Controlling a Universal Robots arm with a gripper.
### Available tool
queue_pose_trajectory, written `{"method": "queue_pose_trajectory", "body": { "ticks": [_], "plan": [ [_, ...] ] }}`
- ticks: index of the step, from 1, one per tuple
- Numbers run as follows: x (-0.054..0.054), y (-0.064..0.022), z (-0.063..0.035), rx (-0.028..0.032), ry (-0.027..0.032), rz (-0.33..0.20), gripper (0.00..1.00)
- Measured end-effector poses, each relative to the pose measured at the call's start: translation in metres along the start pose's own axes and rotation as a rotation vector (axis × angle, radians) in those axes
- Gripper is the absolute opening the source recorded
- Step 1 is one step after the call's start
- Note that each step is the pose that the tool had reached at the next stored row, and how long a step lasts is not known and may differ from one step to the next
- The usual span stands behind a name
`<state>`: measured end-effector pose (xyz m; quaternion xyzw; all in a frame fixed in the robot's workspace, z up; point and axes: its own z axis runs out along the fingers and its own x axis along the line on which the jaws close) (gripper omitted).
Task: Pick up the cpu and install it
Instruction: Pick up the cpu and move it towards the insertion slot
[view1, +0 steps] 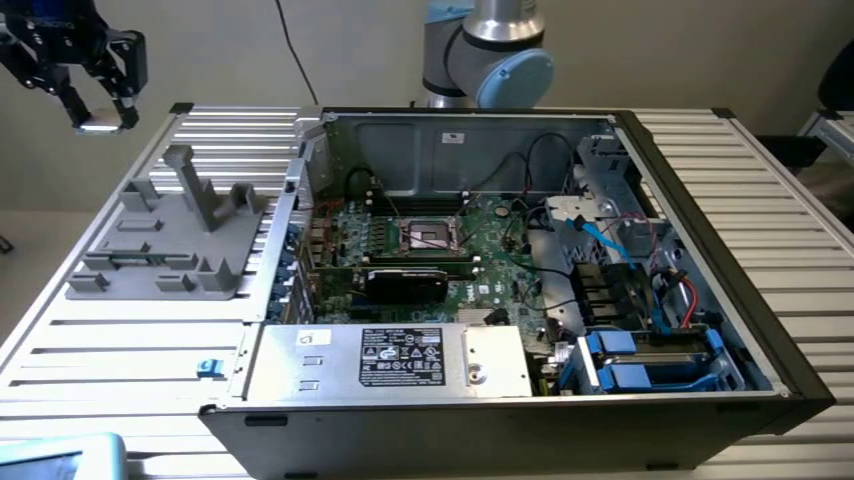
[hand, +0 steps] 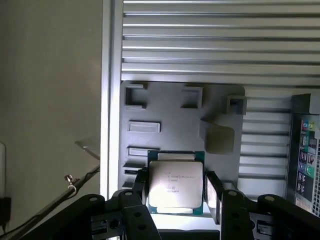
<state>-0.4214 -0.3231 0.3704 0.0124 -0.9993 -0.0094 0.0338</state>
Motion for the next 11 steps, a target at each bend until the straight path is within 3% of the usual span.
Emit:
{"method": "queue_pose_trajectory", "body": {
  "ticks": [5,11],
  "plan": [
    [0.0,0.0,0.0,-0.0003,0.0003,0.0,0.56],
    [-0.026,-0.0006,-0.0019,-0.0035,0.0009,0.0,0.56]
  ]
}}
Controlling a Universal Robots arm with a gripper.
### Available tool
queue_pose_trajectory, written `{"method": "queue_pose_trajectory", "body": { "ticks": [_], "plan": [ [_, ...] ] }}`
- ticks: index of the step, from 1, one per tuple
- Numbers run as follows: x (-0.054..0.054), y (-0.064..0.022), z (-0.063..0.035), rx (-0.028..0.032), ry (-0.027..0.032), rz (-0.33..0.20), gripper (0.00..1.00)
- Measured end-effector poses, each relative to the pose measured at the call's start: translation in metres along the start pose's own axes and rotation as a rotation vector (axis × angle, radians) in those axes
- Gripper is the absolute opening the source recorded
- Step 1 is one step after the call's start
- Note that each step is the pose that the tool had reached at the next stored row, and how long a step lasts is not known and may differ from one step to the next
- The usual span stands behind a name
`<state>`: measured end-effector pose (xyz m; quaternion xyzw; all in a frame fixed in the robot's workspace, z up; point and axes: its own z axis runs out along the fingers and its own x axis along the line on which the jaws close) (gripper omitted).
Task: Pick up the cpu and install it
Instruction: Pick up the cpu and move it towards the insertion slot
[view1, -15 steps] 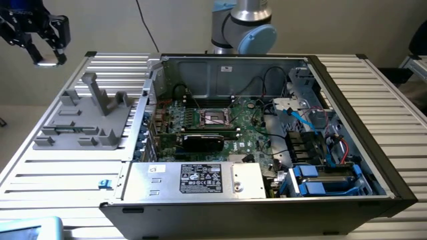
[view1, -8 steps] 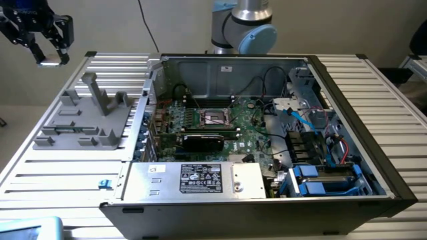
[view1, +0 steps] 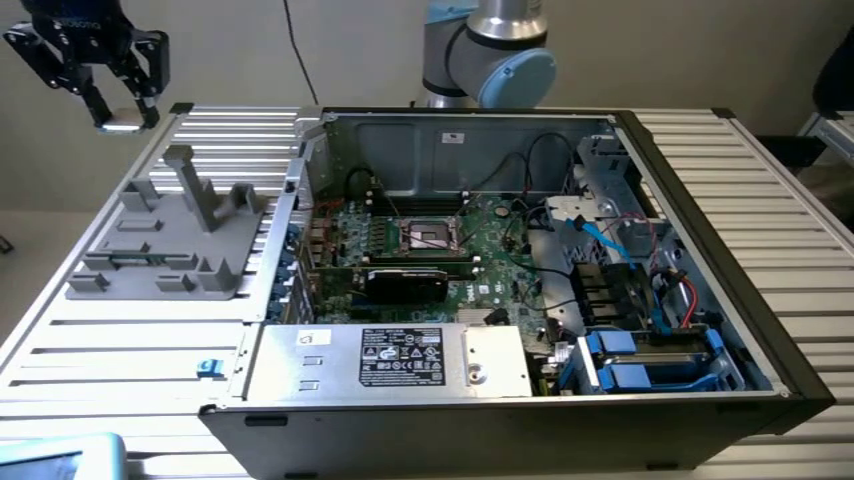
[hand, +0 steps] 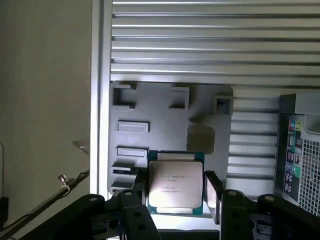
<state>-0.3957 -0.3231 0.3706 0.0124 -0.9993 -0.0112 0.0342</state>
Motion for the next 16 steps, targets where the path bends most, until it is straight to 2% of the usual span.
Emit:
{"method": "queue_pose_trajectory", "body": {
  "ticks": [5,16],
  "plan": [
    [-0.023,-0.0006,-0.002,-0.0034,-0.0002,0.0,0.56],
    [-0.073,-0.002,-0.0054,-0.0058,-0.0002,0.0,0.56]
  ]
}}
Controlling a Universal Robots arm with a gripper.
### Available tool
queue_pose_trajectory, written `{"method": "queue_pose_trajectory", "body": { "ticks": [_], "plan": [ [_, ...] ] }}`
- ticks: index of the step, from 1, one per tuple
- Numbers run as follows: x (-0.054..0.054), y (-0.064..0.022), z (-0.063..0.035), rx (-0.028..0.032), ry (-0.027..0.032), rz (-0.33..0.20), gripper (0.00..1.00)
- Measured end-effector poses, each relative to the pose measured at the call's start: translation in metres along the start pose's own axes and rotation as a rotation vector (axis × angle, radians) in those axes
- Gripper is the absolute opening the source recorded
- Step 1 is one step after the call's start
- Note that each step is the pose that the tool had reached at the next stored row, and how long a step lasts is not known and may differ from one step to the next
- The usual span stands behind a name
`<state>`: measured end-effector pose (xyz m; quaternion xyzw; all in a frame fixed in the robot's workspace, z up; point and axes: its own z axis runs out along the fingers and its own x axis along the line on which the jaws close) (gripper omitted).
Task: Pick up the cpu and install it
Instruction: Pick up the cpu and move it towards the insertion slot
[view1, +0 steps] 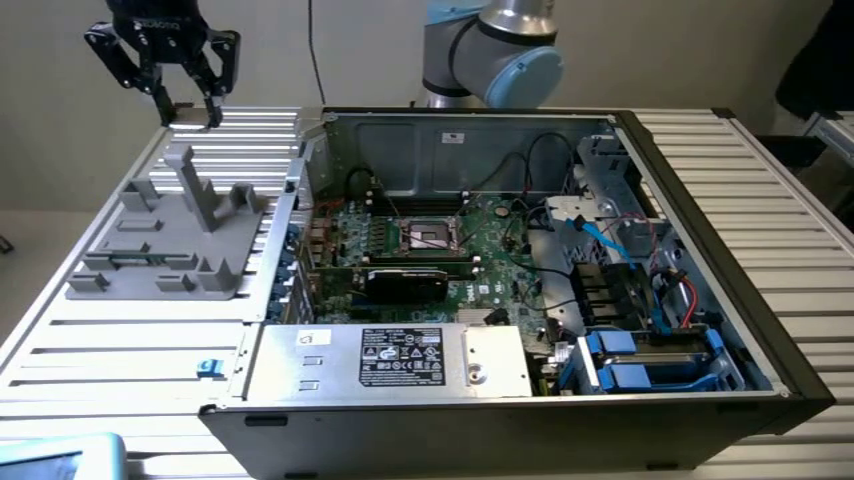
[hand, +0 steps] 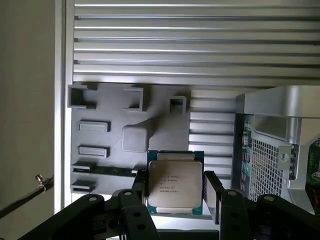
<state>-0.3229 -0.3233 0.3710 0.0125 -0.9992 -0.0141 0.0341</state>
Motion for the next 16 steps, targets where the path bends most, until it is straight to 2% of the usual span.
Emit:
{"method": "queue_pose_trajectory", "body": {
  "ticks": [16],
  "plan": [
    [-0.072,-0.0027,-0.0057,-0.0026,-0.0001,0.0,0.56]
  ]
}}
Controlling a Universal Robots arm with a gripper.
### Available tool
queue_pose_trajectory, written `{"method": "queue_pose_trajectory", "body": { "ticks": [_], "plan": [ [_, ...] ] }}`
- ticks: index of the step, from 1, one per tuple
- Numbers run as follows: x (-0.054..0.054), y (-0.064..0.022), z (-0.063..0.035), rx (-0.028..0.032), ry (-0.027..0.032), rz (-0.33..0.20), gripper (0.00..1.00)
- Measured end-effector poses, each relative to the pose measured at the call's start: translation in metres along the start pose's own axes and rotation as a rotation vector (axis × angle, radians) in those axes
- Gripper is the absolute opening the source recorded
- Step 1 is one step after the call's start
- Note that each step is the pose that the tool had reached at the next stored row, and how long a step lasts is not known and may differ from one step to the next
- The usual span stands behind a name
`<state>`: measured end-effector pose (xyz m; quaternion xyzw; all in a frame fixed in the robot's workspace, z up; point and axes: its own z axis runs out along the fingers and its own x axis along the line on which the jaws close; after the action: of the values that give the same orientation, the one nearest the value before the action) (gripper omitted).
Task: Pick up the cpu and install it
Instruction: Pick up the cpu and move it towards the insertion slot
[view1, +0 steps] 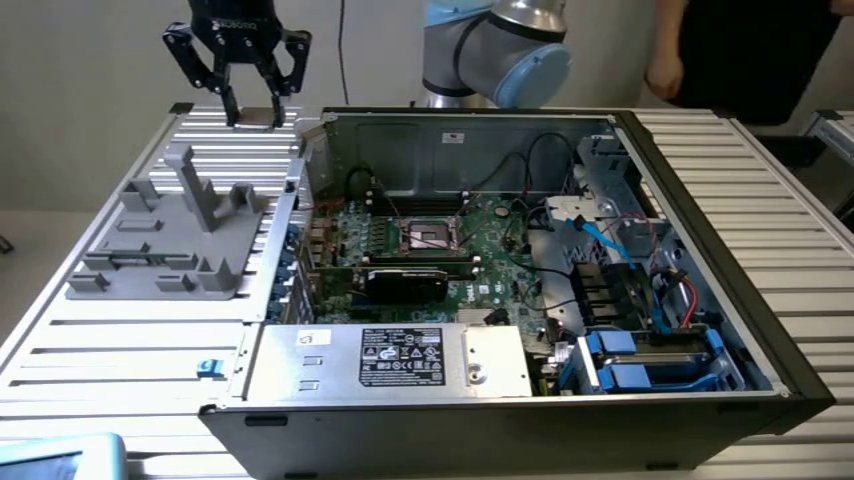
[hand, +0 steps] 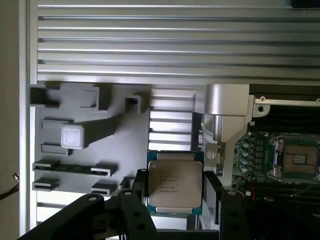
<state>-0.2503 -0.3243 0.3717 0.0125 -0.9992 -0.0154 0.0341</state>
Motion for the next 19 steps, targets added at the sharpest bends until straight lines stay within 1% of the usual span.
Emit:
{"method": "queue_pose_trajectory", "body": {
  "ticks": [5,10,19],
  "plan": [
    [-0.022,-0.0023,-0.0021,-0.0002,0.0,0.0,0.56],
    [-0.041,-0.0058,-0.0035,-0.0001,-0.0026,0.0,0.56],
    [-0.08,-0.0107,-0.0063,-0.0002,-0.0033,0.0,0.56]
  ]
}}
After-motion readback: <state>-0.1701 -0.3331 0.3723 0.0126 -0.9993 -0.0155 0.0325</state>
